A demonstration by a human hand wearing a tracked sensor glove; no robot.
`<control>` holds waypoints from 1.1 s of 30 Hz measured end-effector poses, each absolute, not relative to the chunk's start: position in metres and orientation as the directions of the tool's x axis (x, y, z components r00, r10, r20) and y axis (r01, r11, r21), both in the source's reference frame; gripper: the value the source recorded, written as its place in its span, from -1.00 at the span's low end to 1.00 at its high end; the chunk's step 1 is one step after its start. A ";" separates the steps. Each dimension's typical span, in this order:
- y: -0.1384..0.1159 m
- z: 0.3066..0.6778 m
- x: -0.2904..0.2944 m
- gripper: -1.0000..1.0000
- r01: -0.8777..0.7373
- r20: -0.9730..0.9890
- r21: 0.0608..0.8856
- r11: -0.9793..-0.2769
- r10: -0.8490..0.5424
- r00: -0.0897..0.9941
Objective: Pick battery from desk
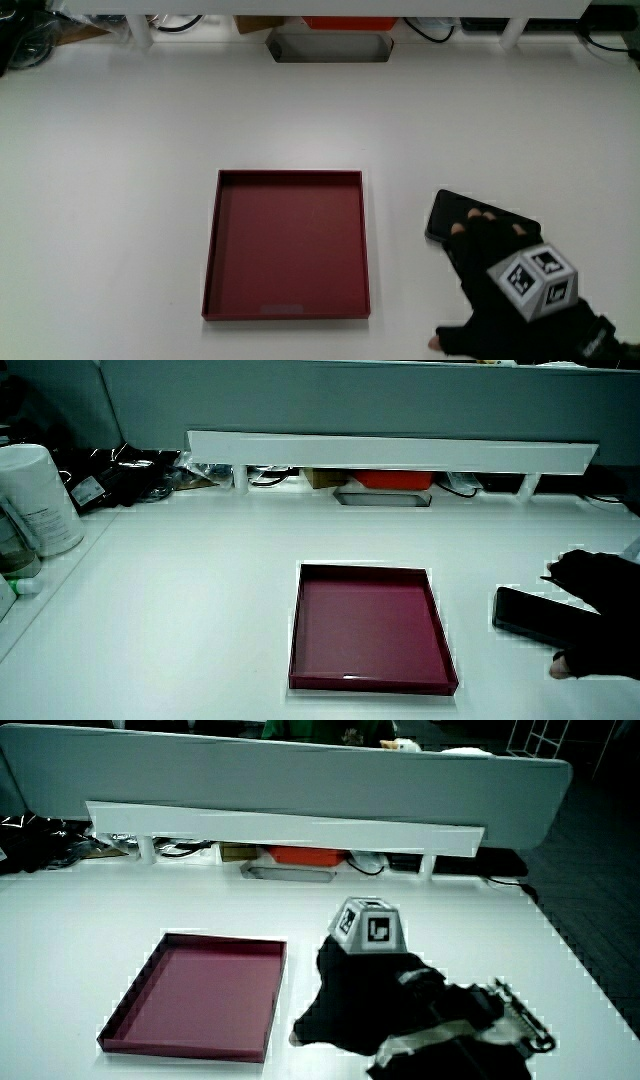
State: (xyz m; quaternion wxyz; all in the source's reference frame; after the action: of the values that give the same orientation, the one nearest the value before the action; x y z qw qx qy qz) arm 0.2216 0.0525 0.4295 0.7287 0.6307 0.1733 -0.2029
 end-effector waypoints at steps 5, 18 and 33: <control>0.016 0.457 0.228 0.00 0.024 0.006 0.920 -0.392 0.074 0.997; -0.021 0.525 0.252 0.00 -0.064 0.188 0.866 -0.496 0.204 0.961; -0.015 0.582 0.268 0.00 0.040 0.077 0.916 -0.400 0.273 0.959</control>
State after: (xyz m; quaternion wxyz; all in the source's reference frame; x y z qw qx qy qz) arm 0.2677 -0.0151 0.5816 0.5395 0.8297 0.0941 0.1079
